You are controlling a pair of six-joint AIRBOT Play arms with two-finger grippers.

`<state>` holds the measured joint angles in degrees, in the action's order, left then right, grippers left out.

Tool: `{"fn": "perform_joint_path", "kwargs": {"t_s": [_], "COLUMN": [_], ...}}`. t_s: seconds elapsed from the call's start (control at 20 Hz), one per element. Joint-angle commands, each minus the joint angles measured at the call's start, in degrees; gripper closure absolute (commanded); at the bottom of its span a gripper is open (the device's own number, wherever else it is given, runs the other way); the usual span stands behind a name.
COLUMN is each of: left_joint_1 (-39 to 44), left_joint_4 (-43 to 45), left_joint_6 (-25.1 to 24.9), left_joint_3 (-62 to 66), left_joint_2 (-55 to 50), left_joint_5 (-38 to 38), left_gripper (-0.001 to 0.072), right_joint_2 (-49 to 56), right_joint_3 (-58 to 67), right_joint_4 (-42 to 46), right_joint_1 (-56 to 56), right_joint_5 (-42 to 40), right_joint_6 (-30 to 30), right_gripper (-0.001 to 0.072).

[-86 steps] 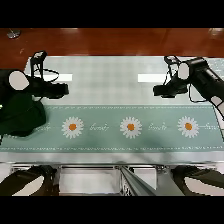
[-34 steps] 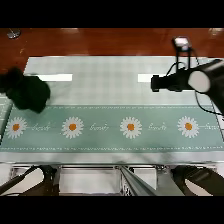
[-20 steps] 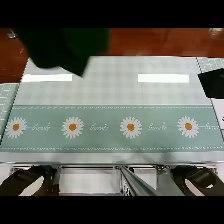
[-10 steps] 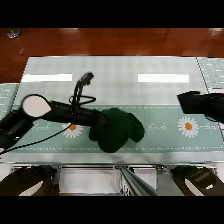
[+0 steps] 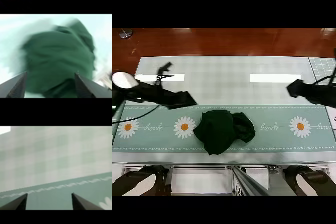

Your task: Fold the shirts.

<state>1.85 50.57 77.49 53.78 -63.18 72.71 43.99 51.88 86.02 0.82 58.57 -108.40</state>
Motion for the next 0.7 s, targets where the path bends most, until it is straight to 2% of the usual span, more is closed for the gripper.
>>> {"fn": "perform_joint_path", "kwargs": {"t_s": [0.0,0.1,0.25,0.45,0.6,0.65], "left_joint_1": [-8.66,-5.14,1.05,14.71,25.16,26.67], "left_joint_4": [3.69,-1.40,-17.07,-32.02,-36.24,-36.26], "left_joint_6": [3.17,3.10,-2.67,-10.60,-11.32,-11.34], "left_joint_3": [-8.85,-24.98,-41.40,-48.63,-47.74,-47.17], "left_joint_2": [9.22,17.49,24.41,23.10,21.46,21.20], "left_joint_5": [5.62,4.46,-2.60,-16.55,-25.68,-27.19], "left_gripper": [0.0006,0.0006,0.0006,0.0007,0.0016,0.0149], "right_joint_2": [-2.71,-8.02,-11.78,-11.52,-11.52,-11.52], "right_joint_3": [-5.60,-17.81,-30.67,-34.34,-34.34,-34.34], "right_joint_4": [-2.64,-11.26,-23.56,-26.01,-25.88,-25.66], "right_joint_1": [-14.32,-14.34,-10.12,-2.95,0.42,0.85], "right_joint_5": [7.28,4.94,-0.13,-4.20,-5.75,-5.51], "right_joint_6": [6.54,7.10,8.68,7.26,5.33,4.98], "right_gripper": [0.0089,0.0088,0.0089,0.0088,0.0089,0.0089]}}
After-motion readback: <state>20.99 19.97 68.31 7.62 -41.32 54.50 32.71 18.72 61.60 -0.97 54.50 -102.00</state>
